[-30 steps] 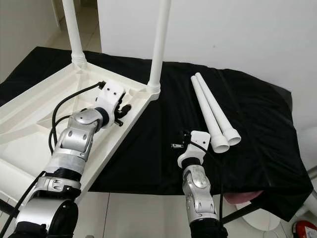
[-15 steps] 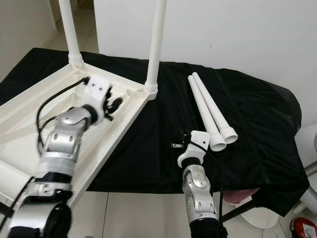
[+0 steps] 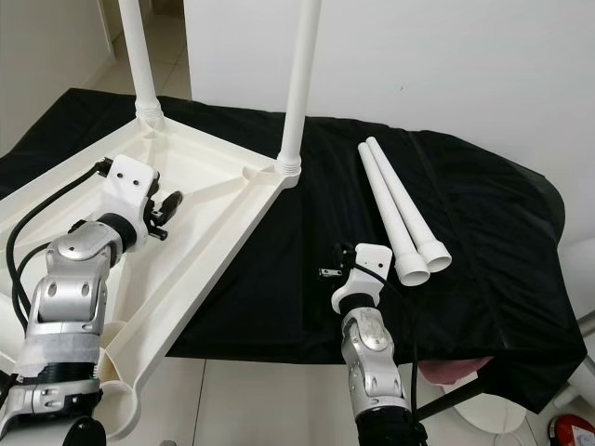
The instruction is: Building children table
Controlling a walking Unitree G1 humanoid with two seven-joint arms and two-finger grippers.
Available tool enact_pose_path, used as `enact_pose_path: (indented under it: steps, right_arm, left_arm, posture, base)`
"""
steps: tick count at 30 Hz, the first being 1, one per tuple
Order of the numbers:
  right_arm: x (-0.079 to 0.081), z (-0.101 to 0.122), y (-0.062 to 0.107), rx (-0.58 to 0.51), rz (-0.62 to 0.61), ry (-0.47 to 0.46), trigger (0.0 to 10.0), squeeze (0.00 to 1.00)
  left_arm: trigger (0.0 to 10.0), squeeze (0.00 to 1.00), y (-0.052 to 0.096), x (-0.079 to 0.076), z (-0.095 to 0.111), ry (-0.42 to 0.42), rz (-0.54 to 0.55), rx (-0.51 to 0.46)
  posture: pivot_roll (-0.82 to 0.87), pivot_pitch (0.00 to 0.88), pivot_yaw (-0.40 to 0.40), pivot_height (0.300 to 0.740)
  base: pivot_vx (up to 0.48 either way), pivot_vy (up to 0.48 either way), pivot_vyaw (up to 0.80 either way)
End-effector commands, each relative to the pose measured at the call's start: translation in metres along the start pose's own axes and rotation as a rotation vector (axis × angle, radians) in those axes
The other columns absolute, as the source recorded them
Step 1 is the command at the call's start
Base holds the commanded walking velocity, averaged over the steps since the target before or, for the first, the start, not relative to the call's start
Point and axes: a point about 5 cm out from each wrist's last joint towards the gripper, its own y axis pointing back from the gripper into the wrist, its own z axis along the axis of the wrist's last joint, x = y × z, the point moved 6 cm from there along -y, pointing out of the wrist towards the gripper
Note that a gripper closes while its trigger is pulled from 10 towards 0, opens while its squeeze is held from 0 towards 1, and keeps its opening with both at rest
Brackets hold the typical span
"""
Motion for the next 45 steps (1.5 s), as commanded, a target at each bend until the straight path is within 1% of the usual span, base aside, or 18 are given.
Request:
enact_pose_path:
  steps: [1,7,8,11,13,14,15,16,17,18,20,23,28,36,37,39,40,45]
  right_arm:
    - [-0.001,-0.003,0.001,0.008,0.0,0.011,10.0,0.0]
    - [0.0,-0.002,0.002,0.007,0.009,0.013,10.0,0.0]
    - [0.0,-0.002,0.002,0.008,0.013,0.014,10.0,0.0]
    - [0.0,-0.002,0.002,0.008,0.013,0.014,10.0,0.0]
    - [0.0,-0.002,0.003,0.008,0.016,0.016,10.0,0.0]
    - [0.0,-0.003,0.004,0.009,0.018,0.017,10.0,0.0]
    - [0.0,-0.003,0.004,0.009,0.018,0.017,10.0,0.0]
    - [0.001,-0.003,0.004,0.009,0.02,0.018,10.0,0.0]
    - [0.001,-0.003,0.004,0.009,0.02,0.018,10.0,0.0]
    - [0.001,-0.002,0.003,0.009,0.021,0.018,10.0,0.0]
    - [0.001,-0.002,0.003,0.009,0.021,0.018,10.0,0.0]
    - [0.001,-0.002,0.003,0.008,0.021,0.017,10.0,0.0]
    - [0.001,-0.003,0.003,0.011,0.019,0.017,10.0,0.0]
    - [0.0,-0.002,0.003,0.008,0.016,0.016,10.0,0.0]
    - [0.0,-0.002,0.002,0.006,0.015,0.015,10.0,0.0]
    - [0.0,-0.002,0.002,0.006,0.015,0.015,10.0,0.0]
    - [0.0,-0.001,0.002,0.006,0.016,0.015,10.0,0.0]
    - [0.0,-0.001,0.002,0.005,0.016,0.014,10.0,0.0]
  left_arm:
    - [10.0,0.0,0.002,-0.012,0.006,-0.007,-0.052,-0.038]
    - [10.0,0.0,0.011,-0.024,0.006,-0.023,-0.102,-0.063]
    - [10.0,0.0,0.019,-0.034,0.007,-0.017,-0.15,-0.077]
    - [10.0,0.0,0.019,-0.034,0.007,-0.017,-0.15,-0.077]
    - [10.0,0.0,0.032,-0.045,0.007,0.002,-0.221,-0.089]
    - [10.0,0.0,0.045,-0.054,0.007,0.041,-0.296,-0.102]
    - [10.0,0.0,0.045,-0.054,0.007,0.041,-0.296,-0.102]
    - [10.0,0.0,0.058,-0.063,0.005,0.088,-0.378,-0.089]
    - [10.0,0.0,0.058,-0.063,0.005,0.088,-0.378,-0.089]
    - [10.0,0.0,0.068,-0.07,0.003,0.131,-0.439,-0.072]
    - [10.0,0.0,0.068,-0.07,0.003,0.131,-0.439,-0.072]
    - [10.0,0.0,0.08,-0.074,-0.005,0.123,-0.505,-0.035]
    - [10.0,0.0,0.085,-0.054,-0.026,0.053,-0.477,0.054]
    - [10.0,0.0,0.09,-0.037,-0.03,0.029,-0.439,0.086]
    - [10.0,0.0,0.093,-0.019,-0.033,0.021,-0.388,0.115]
    - [10.0,0.0,0.093,-0.019,-0.033,0.021,-0.388,0.115]
    - [10.0,0.0,0.095,-0.008,-0.036,0.017,-0.361,0.133]
    - [10.0,0.0,0.098,0.01,-0.044,-0.027,-0.311,0.175]
  posture:
    - [0.05,0.0,-0.109,0.74]
    - [0.05,0.0,-0.106,0.74]
    - [0.05,0.0,-0.104,0.74]
    - [0.05,0.0,-0.104,0.74]
    - [0.05,0.0,-0.104,0.74]
    - [0.05,0.0,-0.107,0.74]
    - [0.05,0.0,-0.107,0.74]
    - [0.05,0.0,-0.106,0.74]
    - [0.05,0.0,-0.106,0.74]
    - [0.05,0.0,-0.104,0.74]
    - [0.05,0.0,-0.104,0.74]
    - [0.05,0.0,-0.104,0.74]
    - [0.05,0.0,-0.105,0.74]
    - [0.05,0.0,-0.103,0.74]
    - [0.05,0.0,-0.106,0.74]
    - [0.05,0.0,-0.106,0.74]
    - [0.05,0.0,-0.107,0.74]
    - [0.05,0.0,-0.11,0.74]
  base:
    - [0.0,0.0,0.0]
    - [0.0,0.0,0.0]
    - [0.0,0.0,0.0]
    - [0.0,0.0,0.0]
    - [0.0,0.0,0.0]
    - [0.0,0.0,0.0]
    - [0.0,0.0,0.0]
    - [0.0,0.0,0.0]
    - [0.0,0.0,0.0]
    - [0.0,0.0,0.0]
    - [0.0,0.0,0.0]
    - [0.0,0.0,0.0]
    - [0.0,0.0,0.0]
    - [0.0,0.0,0.0]
    - [0.0,0.0,0.0]
    - [0.0,0.0,0.0]
    - [0.0,0.0,0.0]
    - [0.0,0.0,0.0]
